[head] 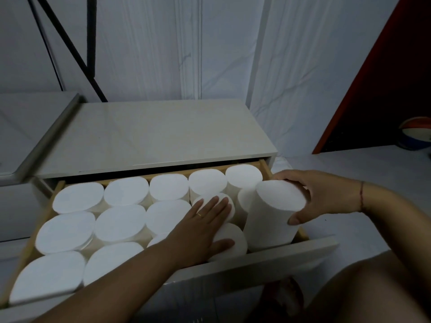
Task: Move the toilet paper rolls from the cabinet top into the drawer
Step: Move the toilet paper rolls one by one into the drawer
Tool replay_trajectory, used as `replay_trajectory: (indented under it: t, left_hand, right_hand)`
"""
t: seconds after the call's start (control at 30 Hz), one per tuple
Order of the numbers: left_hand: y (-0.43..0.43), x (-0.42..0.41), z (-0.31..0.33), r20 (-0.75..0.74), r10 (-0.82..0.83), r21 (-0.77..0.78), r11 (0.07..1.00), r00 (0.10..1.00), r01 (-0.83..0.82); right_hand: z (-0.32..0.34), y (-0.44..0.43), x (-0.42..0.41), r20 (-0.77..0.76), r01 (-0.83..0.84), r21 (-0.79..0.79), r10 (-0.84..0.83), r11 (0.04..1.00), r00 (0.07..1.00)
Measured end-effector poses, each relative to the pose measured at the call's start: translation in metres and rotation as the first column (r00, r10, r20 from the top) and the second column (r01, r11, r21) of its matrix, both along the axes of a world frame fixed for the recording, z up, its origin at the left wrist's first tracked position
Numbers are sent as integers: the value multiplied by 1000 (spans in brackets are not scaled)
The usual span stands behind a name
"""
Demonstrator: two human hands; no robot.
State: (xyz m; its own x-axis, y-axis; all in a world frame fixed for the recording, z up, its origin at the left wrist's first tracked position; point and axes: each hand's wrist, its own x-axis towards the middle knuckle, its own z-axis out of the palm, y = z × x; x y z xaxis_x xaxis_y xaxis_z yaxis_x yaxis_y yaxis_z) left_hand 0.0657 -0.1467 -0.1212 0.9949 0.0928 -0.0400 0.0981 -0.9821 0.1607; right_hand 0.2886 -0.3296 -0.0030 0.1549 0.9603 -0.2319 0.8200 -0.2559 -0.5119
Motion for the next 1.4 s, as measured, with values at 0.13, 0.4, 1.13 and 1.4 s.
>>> replay_trajectory:
  t: [0.13,0.4,1.13,1.4]
  left_hand:
    - [0,-1,-2,14,-4,-6,1000,1000,5]
    - [0,-1,-4,13,-3,12,1000,1000,3]
    - [-2,-2,-3,16,-7,8,1000,1000,6]
    - [-1,-4,-6,19,15,22,1000,1000,-15]
  right_hand:
    - [-15,5,-5,-26,-18,-13,18,1000,1000]
    - [-27,0,-5,-333,-56,-149,3,987,943]
    - [-59,15,-31,164,204,-48,-194,978,967]
    - [-60,20,-52,194,185,153,-213,971,958]
